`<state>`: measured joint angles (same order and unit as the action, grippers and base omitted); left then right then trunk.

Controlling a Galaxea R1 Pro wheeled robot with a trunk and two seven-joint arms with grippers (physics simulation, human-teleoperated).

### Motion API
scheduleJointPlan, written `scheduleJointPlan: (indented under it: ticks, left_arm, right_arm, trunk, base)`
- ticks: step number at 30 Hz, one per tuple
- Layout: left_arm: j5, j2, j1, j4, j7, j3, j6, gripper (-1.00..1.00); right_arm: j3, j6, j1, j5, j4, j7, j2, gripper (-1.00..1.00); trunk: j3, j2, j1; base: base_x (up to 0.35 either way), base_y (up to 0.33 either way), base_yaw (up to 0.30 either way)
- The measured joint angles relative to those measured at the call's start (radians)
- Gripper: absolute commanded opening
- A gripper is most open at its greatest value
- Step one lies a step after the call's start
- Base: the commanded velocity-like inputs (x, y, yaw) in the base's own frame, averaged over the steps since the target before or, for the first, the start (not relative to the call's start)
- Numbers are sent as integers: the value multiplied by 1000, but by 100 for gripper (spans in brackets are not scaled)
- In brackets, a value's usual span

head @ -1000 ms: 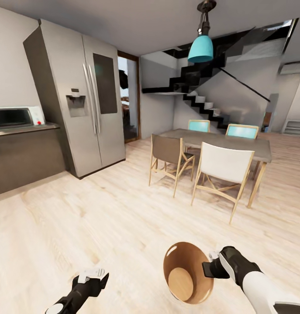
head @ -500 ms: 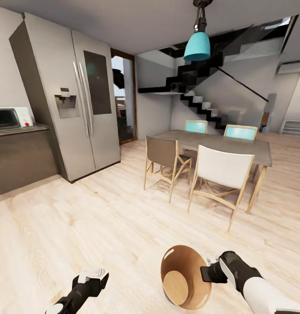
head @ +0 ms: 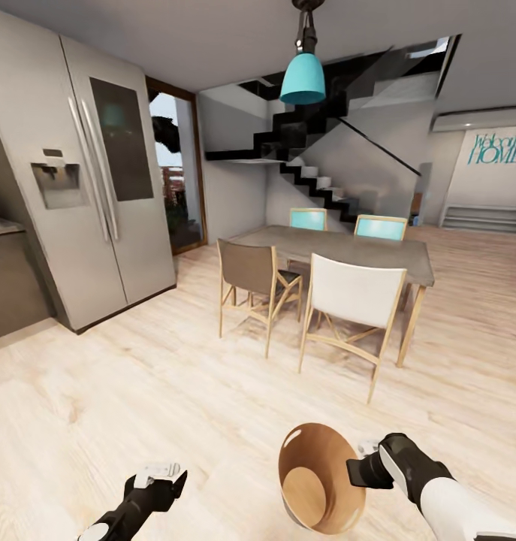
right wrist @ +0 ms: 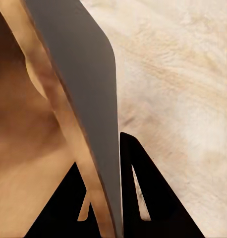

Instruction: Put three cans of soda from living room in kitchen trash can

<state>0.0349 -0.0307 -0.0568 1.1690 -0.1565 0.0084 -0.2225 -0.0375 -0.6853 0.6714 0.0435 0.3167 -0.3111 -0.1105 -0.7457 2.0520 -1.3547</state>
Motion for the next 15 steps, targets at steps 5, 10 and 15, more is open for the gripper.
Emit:
scheduleJointPlan:
  ticks: [5,10,15]
  left_arm:
    - [-1,0,0,0,1,-1,0,100]
    - [-2,0,0,0,2,-2,0,100]
    - [-2,0,0,0,2,-2,1,100]
  right_arm:
    - [-1,0,0,-3,0,-1,0,-100]
    - [-1,0,0,-3,0,-3,0,-100]
    - [0,0,0,-1,0,-3,0,-100]
  trunk:
    - [3,0,0]
    - [7,0,0]
    - [10,0,0]
  base:
    - [273,-158,-251]
    - [252,-193,-249]
    - [239,-207,-238]
